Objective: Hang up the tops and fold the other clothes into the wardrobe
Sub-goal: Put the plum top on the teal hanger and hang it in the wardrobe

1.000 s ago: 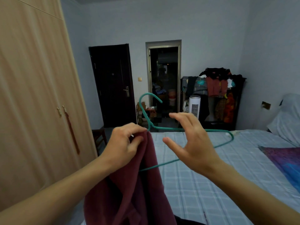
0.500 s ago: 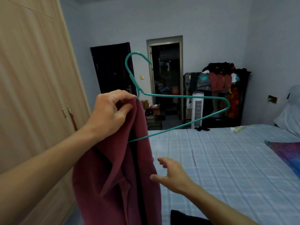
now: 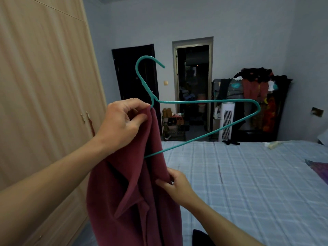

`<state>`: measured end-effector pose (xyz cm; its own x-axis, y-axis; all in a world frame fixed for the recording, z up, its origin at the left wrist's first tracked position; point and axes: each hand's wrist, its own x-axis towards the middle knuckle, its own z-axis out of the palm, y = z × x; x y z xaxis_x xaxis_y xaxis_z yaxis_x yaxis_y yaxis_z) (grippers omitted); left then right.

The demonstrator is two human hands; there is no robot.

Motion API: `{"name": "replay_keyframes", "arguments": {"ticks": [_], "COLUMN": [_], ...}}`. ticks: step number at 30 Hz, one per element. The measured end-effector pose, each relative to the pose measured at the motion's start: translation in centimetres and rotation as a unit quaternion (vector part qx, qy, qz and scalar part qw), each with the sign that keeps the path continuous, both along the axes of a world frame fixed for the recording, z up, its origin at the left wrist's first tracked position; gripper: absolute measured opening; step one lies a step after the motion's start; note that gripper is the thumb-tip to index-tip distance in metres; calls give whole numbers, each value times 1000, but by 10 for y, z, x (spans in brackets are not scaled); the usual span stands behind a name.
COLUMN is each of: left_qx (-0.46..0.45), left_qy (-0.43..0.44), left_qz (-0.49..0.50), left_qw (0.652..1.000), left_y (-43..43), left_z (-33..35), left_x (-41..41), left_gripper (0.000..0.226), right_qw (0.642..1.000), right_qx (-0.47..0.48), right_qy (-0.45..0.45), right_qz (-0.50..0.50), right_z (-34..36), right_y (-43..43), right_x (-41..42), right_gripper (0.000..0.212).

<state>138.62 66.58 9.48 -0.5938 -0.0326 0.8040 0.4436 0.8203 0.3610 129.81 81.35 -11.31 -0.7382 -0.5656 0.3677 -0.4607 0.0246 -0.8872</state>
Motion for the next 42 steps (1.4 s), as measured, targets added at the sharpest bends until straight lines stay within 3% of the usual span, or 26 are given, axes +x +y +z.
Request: {"name": "replay_keyframes", "arguments": {"ticks": [3, 6, 9, 12, 18, 23, 34, 36, 42], "left_qx": [-7, -27, -54, -98, -172, -241, -350, -369, -415], "left_qy": [-4, 0, 0, 1, -12, -35, -27, -28, -7], "left_qz": [-9, -4, -1, -5, -53, -72, 13, 52, 117], "left_qw": [1000, 1000, 999, 995, 984, 967, 936, 928, 902], "left_y": [-7, -17, -24, -30, -35, -25, -12, -6, 1], "left_z": [-2, -6, -10, -14, -16, -25, -24, -25, -31], "left_x": [2, 6, 12, 15, 21, 25, 15, 13, 9], "left_gripper": [36, 45, 53, 47, 19, 14, 15, 10, 24], "right_qw": [999, 993, 992, 991, 991, 995, 964, 962, 959], "right_qx": [-25, -40, -26, -33, -36, 4, 36, 17, -22], "right_qy": [3, 0, 26, 51, 98, 76, 171, 167, 131], "right_qz": [-49, -110, -122, -118, -78, -60, -202, -217, -252], "right_z": [-1, 8, 32, 63, 112, 146, 168, 166, 164], "right_y": [3, 26, 55, 79, 119, 145, 154, 148, 144], "right_x": [-8, -25, -42, -52, -61, -58, -33, -26, -15], "right_gripper": [28, 9, 10, 18, 12, 16, 16, 18, 19]}}
